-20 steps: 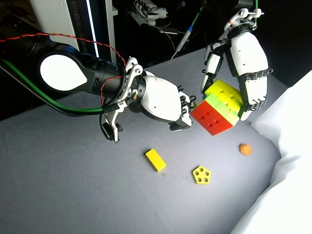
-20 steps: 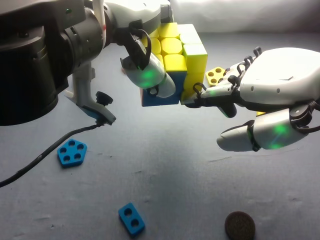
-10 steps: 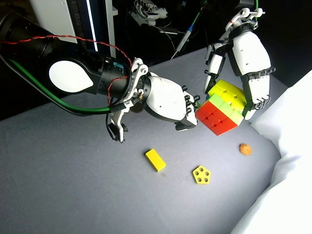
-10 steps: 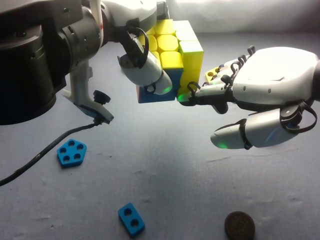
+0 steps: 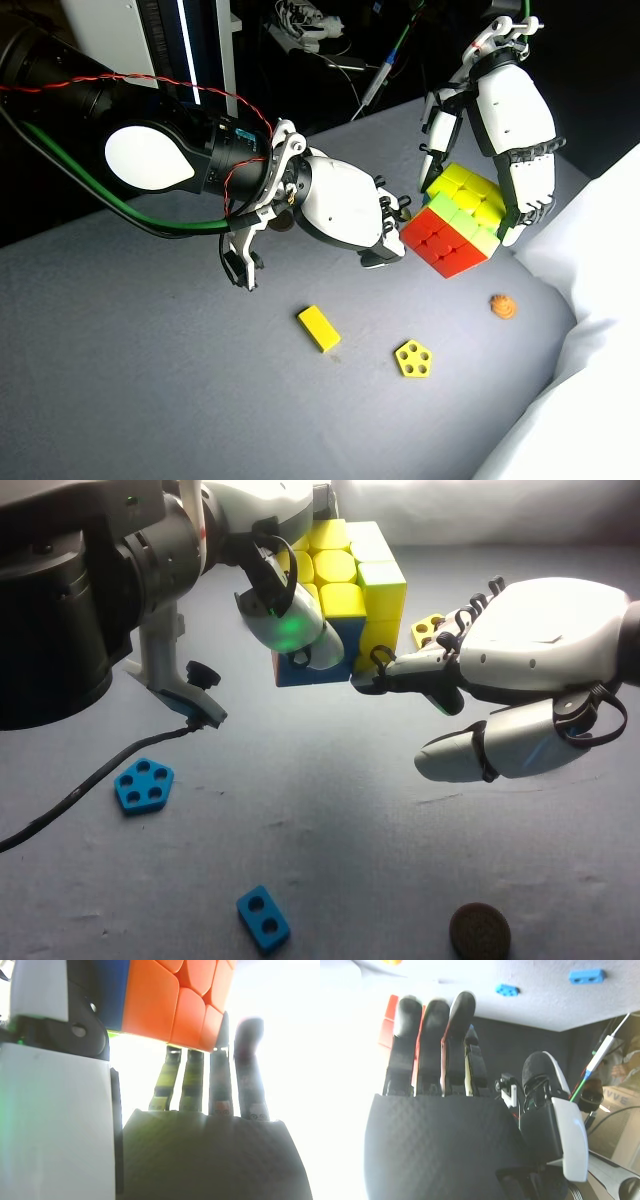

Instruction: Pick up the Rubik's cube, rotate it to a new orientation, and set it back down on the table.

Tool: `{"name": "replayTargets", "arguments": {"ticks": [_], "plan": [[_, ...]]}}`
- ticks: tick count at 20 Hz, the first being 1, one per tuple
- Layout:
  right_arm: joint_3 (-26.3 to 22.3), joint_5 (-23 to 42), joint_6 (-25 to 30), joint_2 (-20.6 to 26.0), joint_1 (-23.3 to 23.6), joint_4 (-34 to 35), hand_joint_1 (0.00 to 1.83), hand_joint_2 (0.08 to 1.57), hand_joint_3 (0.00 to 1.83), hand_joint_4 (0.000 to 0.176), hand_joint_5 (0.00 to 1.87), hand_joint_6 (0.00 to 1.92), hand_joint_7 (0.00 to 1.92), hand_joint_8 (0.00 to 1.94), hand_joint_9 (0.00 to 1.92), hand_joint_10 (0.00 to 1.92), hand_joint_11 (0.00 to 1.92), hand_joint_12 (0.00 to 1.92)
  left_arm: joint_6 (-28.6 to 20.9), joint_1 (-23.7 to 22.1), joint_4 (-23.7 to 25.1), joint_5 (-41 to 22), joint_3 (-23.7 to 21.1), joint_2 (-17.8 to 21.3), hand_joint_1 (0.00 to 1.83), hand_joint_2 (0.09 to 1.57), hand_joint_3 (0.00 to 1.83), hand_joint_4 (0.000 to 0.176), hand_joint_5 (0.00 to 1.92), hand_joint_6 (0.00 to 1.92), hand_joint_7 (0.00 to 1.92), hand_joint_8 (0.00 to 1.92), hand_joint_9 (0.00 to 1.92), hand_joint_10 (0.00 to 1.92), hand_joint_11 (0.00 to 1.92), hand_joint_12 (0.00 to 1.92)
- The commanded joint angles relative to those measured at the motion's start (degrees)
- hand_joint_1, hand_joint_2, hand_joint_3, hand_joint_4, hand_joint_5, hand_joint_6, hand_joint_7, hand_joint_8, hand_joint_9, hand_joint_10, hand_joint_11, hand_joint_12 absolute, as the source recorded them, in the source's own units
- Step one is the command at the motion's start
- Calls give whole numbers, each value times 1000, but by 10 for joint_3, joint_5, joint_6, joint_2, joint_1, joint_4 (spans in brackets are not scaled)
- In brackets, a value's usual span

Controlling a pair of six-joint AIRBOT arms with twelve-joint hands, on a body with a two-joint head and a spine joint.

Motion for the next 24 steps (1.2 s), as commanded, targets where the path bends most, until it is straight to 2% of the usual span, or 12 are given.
{"name": "replayTargets", "arguments": {"ticks": [1, 3, 6, 11, 16, 18, 20, 24], "plan": [[4, 56, 1, 1, 5, 14, 0, 1300, 1, 0, 143, 1, 464, 1439, 416, 1919, 336, 1921, -8, -12, 24, 24, -3, 2, 1100, 1362, 0, 0, 606, 1433, 529, 1871, 338, 1846, 288, 1921], [5, 56, 1, 0, 6, 18, 1, 1306, 3, 0, 145, 5, 457, 1424, 413, 1920, 307, 1921, -8, -12, 24, 24, -3, 2, 1144, 1336, 0, 0, 689, 1289, 516, 1882, 304, 1869, 227, 1921], [6, 56, 1, -1, 5, 29, 17, 1312, 3, 0, 151, 8, 433, 1501, 417, 1921, 329, 1921, -8, -12, 24, 24, -3, 2, 1131, 1354, 3, 0, 657, 1348, 470, 1921, 240, 1921, 204, 1921], [8, 47, 1, -3, 5, 44, 9, 1321, 4, 0, 147, 5, 390, 1505, 383, 1921, 300, 1921, -8, -12, 24, 24, -4, 2, 1115, 1363, 3, 0, 631, 1396, 476, 1920, 275, 1921, 265, 1921], [12, 43, -1, -4, 4, 51, 0, 1323, 3, 0, 147, 4, 397, 1489, 383, 1921, 314, 1921, -8, -12, 24, 24, -4, 2, 1134, 1349, 1, 0, 663, 1357, 489, 1907, 308, 1914, 290, 1921], [13, 37, -6, -6, 3, 54, 0, 1321, 1, 0, 142, 2, 403, 1494, 381, 1921, 295, 1921, -8, -12, 24, 24, -4, 2, 1137, 1348, 0, 0, 671, 1309, 482, 1920, 300, 1914, 279, 1921], [15, 36, -48, -8, 3, 90, 0, 1318, 0, 0, 152, 5, 415, 1470, 381, 1917, 311, 1921, -8, -12, 24, 24, -4, 2, 1141, 1343, 0, 0, 681, 1309, 489, 1905, 297, 1908, 261, 1921], [26, 36, -48, -17, 2, 93, 0, 1320, 1, 0, 110, 0, 402, 1491, 373, 1921, 299, 1921, -8, -12, 24, 24, -4, 2, 1137, 1350, 1, 0, 658, 1327, 490, 1921, 299, 1921, 280, 1921]]}}
